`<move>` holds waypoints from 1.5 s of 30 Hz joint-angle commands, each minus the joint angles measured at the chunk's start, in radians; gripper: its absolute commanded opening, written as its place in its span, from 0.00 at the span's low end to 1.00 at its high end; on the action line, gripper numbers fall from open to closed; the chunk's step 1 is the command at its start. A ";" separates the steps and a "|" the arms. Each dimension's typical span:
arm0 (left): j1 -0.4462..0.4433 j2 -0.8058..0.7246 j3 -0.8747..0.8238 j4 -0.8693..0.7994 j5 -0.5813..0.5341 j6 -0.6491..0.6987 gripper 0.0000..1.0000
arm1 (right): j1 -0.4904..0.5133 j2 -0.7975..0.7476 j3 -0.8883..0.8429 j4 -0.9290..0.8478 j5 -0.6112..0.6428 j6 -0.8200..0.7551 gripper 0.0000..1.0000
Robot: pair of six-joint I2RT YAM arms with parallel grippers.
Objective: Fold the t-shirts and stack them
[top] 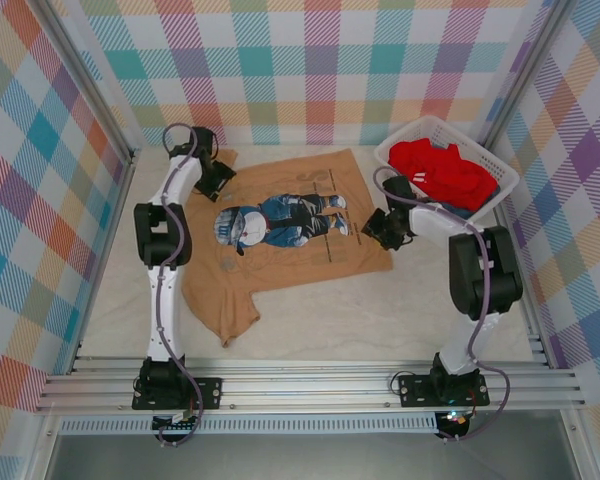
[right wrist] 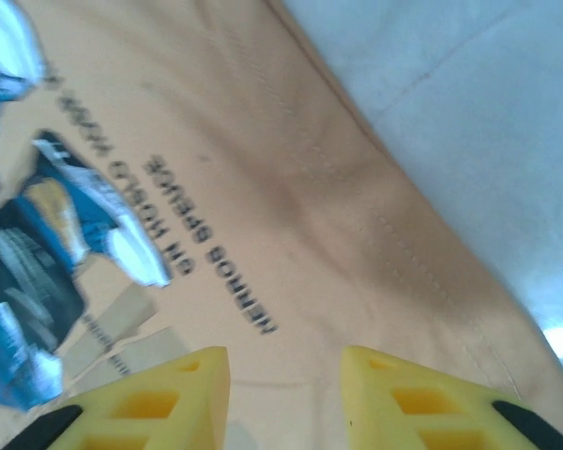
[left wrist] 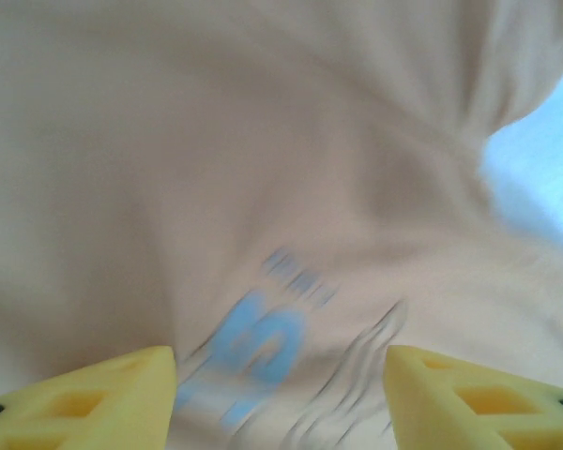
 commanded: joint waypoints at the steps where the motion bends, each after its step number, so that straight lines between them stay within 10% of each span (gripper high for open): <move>1: -0.001 -0.333 -0.208 -0.110 -0.165 -0.016 0.63 | 0.004 -0.095 0.073 -0.063 0.017 -0.053 0.39; 15: -0.020 -1.190 -1.446 -0.063 0.013 -0.281 0.27 | 0.144 -0.345 -0.091 -0.059 -0.243 -0.177 0.36; 25: -0.058 -1.182 -1.578 0.082 0.019 -0.375 0.27 | 0.155 -0.383 -0.187 -0.065 -0.268 -0.192 0.33; 45: 0.035 -0.967 -1.416 -0.004 -0.271 -0.109 0.22 | 0.153 -0.373 -0.269 -0.085 -0.225 -0.173 0.32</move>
